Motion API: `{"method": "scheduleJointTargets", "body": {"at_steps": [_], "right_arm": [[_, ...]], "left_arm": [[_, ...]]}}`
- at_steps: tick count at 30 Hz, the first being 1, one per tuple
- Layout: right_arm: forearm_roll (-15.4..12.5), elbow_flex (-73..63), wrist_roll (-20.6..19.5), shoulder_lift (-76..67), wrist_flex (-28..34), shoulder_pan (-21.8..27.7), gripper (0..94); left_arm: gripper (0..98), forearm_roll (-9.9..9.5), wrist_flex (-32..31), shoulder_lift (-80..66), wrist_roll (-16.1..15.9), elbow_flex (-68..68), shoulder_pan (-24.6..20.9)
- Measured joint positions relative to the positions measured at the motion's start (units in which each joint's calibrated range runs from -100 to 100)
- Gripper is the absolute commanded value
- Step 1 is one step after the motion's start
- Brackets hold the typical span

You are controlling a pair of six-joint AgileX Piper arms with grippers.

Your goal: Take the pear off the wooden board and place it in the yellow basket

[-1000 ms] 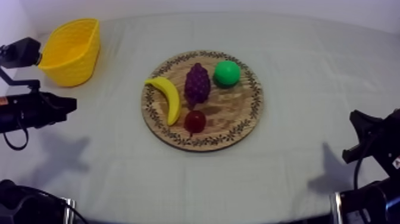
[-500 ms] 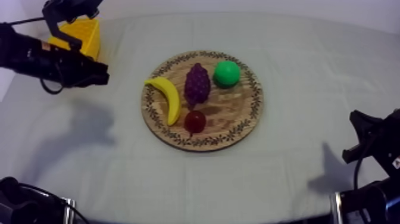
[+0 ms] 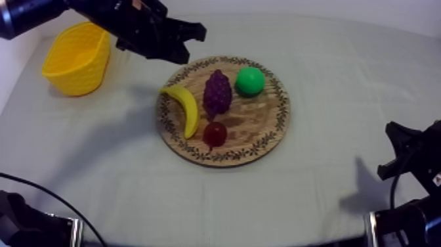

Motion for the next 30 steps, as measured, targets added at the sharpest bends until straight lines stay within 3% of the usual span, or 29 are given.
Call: {"method": "scheduleJointTargets", "body": {"at_steps": [11,19,25,30], "right_arm": [[0.0,0.0,-0.1,0.0,0.0,0.0,0.4],[0.0,0.0,-0.1,0.0,0.0,0.0,0.4],[0.0,0.0,-0.1,0.0,0.0,0.0,0.4],[0.0,0.0,-0.1,0.0,0.0,0.0,0.4]], "left_arm": [[0.0,-1.47,7.4,16.1,2.8,-25.4,2.3],[0.3,-3.12,8.7,24.0,4.6,-35.0,3.5],[12.4,-4.84,11.2,26.7,9.5,-38.9,4.3],[29.4,-4.21,11.9,27.6,12.7,-39.5,4.4]]}}
